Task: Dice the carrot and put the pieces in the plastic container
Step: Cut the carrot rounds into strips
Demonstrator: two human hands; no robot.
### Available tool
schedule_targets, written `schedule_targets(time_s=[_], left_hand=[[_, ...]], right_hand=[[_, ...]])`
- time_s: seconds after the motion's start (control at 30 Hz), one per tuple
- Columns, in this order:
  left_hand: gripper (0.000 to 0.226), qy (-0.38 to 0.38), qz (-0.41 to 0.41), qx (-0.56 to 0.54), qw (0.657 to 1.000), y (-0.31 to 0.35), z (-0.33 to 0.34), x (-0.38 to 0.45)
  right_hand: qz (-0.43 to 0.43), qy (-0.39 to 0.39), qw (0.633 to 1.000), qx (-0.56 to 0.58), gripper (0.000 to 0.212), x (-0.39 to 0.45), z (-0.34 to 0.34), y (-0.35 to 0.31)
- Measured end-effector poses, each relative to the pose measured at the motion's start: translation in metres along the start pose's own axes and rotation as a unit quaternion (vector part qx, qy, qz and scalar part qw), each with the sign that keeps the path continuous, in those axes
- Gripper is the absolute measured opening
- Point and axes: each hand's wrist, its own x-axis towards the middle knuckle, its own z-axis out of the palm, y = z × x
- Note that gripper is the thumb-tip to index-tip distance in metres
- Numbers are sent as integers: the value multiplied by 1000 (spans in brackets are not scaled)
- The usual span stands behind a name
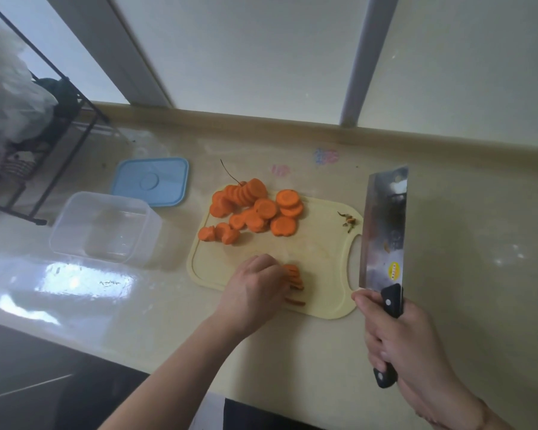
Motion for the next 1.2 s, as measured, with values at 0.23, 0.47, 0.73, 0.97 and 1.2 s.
schedule_targets(time_s=[0.23, 0.47, 0.73, 0.97, 1.2], left_hand=[[16, -31, 114, 65, 991, 0, 1, -8], [23, 9, 45, 59, 997, -4, 4, -4], [38, -38, 74, 72, 994, -8, -2, 2], [28, -53, 54, 11, 997, -15, 2, 4], [28, 7, -30, -4, 999, 5, 17, -9]], right_hand=[[9, -11, 1000, 5, 12, -2, -1, -3], [31, -52, 998, -36, 19, -2, -4, -2], [38, -60, 996, -59, 23, 1, -10, 5], [64, -91, 988, -106, 26, 6, -12, 10], [52, -104, 962, -247, 50, 8, -18, 11]])
